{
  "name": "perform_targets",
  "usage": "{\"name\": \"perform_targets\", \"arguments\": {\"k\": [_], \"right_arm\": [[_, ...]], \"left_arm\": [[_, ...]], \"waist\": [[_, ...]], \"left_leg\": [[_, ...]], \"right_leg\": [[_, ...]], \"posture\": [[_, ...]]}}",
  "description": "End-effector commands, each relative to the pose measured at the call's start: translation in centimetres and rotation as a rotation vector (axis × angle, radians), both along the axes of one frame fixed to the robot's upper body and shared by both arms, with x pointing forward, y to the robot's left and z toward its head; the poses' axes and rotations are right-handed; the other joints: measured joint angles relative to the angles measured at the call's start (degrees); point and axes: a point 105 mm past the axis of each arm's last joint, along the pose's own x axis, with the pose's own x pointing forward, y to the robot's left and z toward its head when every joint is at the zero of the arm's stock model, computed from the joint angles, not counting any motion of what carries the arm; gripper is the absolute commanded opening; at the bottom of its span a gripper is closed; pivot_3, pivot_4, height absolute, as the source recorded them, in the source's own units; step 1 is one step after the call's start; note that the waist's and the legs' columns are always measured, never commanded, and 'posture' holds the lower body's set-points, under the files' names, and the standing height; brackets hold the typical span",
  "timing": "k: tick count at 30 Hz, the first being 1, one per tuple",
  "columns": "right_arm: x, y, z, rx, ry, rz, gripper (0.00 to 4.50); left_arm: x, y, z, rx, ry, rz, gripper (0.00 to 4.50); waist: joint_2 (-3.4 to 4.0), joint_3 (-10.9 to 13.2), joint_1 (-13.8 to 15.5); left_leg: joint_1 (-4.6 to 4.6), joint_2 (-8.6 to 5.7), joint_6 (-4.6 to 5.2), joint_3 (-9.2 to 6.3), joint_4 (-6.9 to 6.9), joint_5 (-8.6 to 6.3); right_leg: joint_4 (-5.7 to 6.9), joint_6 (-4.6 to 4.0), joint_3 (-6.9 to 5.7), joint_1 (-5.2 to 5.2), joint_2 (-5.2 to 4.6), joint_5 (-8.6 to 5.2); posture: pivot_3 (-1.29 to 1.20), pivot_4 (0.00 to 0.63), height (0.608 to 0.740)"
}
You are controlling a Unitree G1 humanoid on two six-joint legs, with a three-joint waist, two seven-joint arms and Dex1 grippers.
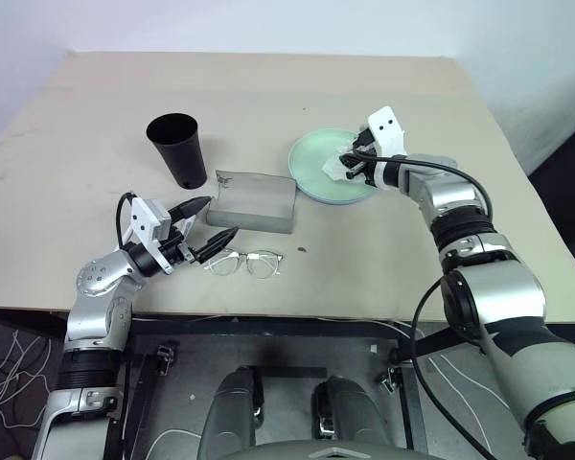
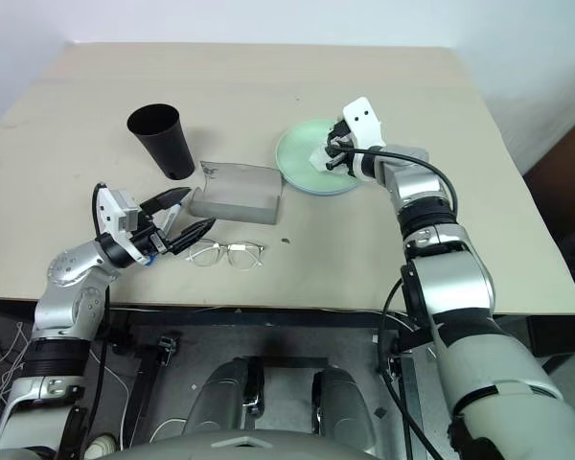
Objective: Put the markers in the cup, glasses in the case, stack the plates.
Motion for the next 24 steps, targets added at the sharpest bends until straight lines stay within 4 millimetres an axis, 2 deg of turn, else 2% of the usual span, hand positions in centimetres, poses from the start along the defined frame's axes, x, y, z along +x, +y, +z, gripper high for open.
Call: {"name": "perform_targets", "arguments": {"k": [1, 4, 11, 15, 18, 20, 24], "right_arm": [[0.7, 0.6, 2.4, 0.020, -0.073, -0.030, 0.04], [0.7, 1.1, 2.3, 0.029, -0.063, -0.027, 0.77], [0.6, 2.0, 2.8, 0.012, -0.084, 0.032, 3.12], [0.4, 2.4, 5.8, 0.076, -0.146, 0.091, 4.43], [-0.2, 3.0, 7.1, 0.121, -0.148, 0.175, 4.48], [-1.7, 4.3, 7.9, 0.171, -0.095, 0.326, 4.48], [-5.5, 6.5, 7.9, 0.139, -0.012, 0.571, 4.48]], "left_arm": [[-0.3, 0.5, 1.0, 0.018, -0.055, 0.013, 4.50], [-0.4, 0.9, 0.8, 0.021, -0.054, 0.021, 4.50], [-0.5, 1.5, 0.2, 0.028, -0.050, 0.033, 4.50], [-0.6, 2.0, 0.5, 0.029, -0.058, 0.041, 4.50], [-0.7, 2.4, 1.0, 0.023, -0.068, 0.052, 4.50], [-0.8, 3.0, 1.6, 0.015, -0.078, 0.069, 4.50], [-1.4, 4.5, 2.5, 0.005, -0.082, 0.110, 4.50]], "waist": [[0.00, 0.0, -0.2], [0.01, 0.0, -0.2], [0.01, 0.0, -0.1], [0.01, 0.0, -0.1], [0.02, 0.0, -0.2], [0.02, 0.0, -0.2], [0.01, 0.0, -0.2]], "left_leg": [[0.00, 0.01, 0.00, 0.01, 0.00, 0.00], [0.05, 0.03, 0.11, 0.00, 0.00, -0.06], [0.08, 0.03, 0.30, -0.01, 0.02, -0.07], [0.07, 0.02, 0.30, 0.03, 0.04, -0.04], [0.07, 0.02, 0.30, 0.08, 0.04, 0.01], [0.07, 0.03, 0.30, 0.08, 0.04, 0.04], [0.07, 0.08, 0.31, 0.06, 0.02, 0.04]], "right_leg": [[0.03, 0.00, 0.01, -0.02, 0.01, 0.00], [0.15, 0.00, 0.02, -0.03, 0.02, 0.00], [0.40, 0.00, 0.03, -0.12, 0.01, 0.00], [0.56, -0.01, 0.07, -0.18, -0.01, -0.01], [0.71, -0.01, 0.14, -0.28, -0.02, -0.01], [0.76, -0.02, 0.15, -0.31, -0.02, -0.01], [0.76, -0.03, 0.17, -0.33, -0.01, -0.01]], "posture": [[0.00, 0.150, 0.681], [0.00, 0.150, 0.681], [0.00, 0.150, 0.681], [0.00, 0.150, 0.681], [0.00, 0.150, 0.681], [0.00, 0.150, 0.681], [0.00, 0.150, 0.681]]}}
